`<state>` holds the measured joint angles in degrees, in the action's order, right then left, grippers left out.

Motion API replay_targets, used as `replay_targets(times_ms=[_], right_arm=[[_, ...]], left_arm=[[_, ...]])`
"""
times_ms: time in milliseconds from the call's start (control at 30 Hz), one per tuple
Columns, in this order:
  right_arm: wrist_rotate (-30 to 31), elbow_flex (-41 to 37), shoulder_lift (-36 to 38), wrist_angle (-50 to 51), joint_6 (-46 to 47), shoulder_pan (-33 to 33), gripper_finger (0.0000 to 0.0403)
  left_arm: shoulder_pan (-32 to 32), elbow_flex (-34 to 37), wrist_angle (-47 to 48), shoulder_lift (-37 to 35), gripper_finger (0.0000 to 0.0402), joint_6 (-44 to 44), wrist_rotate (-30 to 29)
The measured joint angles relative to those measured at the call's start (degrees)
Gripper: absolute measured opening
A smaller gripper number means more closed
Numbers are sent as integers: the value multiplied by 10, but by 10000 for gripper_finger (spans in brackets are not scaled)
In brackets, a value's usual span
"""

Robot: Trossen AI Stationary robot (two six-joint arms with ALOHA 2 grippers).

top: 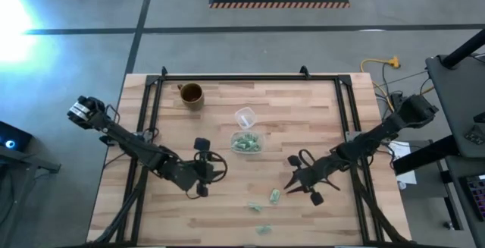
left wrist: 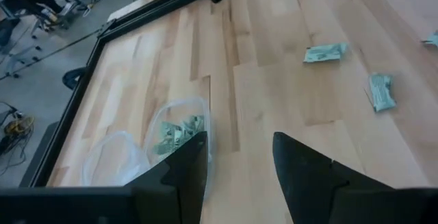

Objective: Pick and place Stevia / Truvia into bins
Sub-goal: Put the stevia packet into the bottom transparent container

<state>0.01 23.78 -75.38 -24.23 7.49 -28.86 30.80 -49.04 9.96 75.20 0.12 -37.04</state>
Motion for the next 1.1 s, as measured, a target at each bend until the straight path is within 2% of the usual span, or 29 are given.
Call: replay_targets(times_ms=[200, 533, 733, 1100], right_arm=[[0, -4, -84, -76, -8, -17, 68], [0, 60, -219, -81, -3, -16, 72], [0, 88, -235, -75, -29, -16, 109], [16, 86, -246, -81, -30, -15, 196]], left_arm=[[4, 0, -1, 0, 148, -16, 0], [7, 0, 0, 1, 148, -45, 0], [10, 0, -1, 1, 148, -63, 2], [12, 0, 0, 1, 148, -63, 3]])
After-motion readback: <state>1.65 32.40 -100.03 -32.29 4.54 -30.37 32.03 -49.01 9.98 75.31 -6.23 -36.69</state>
